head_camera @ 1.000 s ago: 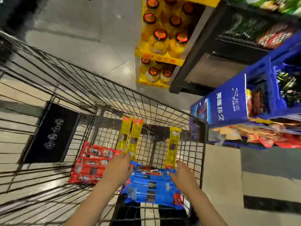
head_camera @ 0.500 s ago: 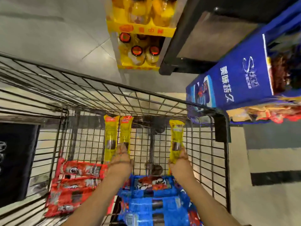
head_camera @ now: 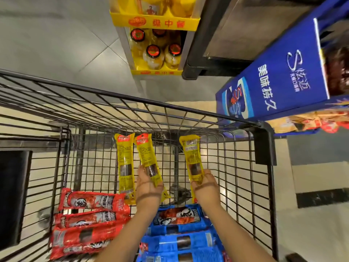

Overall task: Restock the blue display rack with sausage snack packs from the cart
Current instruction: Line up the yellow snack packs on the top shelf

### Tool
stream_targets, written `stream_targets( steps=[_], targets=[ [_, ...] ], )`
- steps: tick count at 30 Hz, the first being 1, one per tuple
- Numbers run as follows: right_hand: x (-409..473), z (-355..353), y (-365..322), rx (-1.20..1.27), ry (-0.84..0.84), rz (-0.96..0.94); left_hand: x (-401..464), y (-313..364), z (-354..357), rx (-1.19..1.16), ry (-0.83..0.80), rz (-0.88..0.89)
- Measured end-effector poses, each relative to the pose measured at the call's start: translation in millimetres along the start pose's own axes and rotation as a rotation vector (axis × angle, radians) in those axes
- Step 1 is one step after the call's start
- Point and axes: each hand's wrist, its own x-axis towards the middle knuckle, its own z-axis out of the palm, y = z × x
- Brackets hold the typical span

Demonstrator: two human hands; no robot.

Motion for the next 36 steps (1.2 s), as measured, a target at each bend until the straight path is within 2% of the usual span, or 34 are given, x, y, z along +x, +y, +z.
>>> stream_targets(
  steps=[6,13,21,25,29,36],
  targets=[
    [-15.0,-12.1,-5.8,0.181,0.021,-0.069,-24.0,6.3,-10.3,-0.159,-0.077,-0.018],
    [-68.5,-54.0,-37.2,0.331,0.03,-0.22,-93.4,17.1,-62.1,-0.321,-0.129,0.088],
    [-155.1,-128.0,-56.4,0.692,0.004,-0.24,-159.3,46.6,-117.8,-0.36,-0.19,0.225],
    [-195.6,-161.2,-42.0,0.794,0.057,-0.23,-201.7,77.5,-132.3,-0.322,-0.2,0.363],
    [-228.5,-195.6,-13.7,0.865,0.142,-0.219,-253.2,112.7,-133.3,-0.304,-0.294,0.464],
    [-265.0,-276.2,52.1,1.022,0.211,-0.279,-321.2,161.7,-80.4,-0.288,-0.325,0.613]
  ],
)
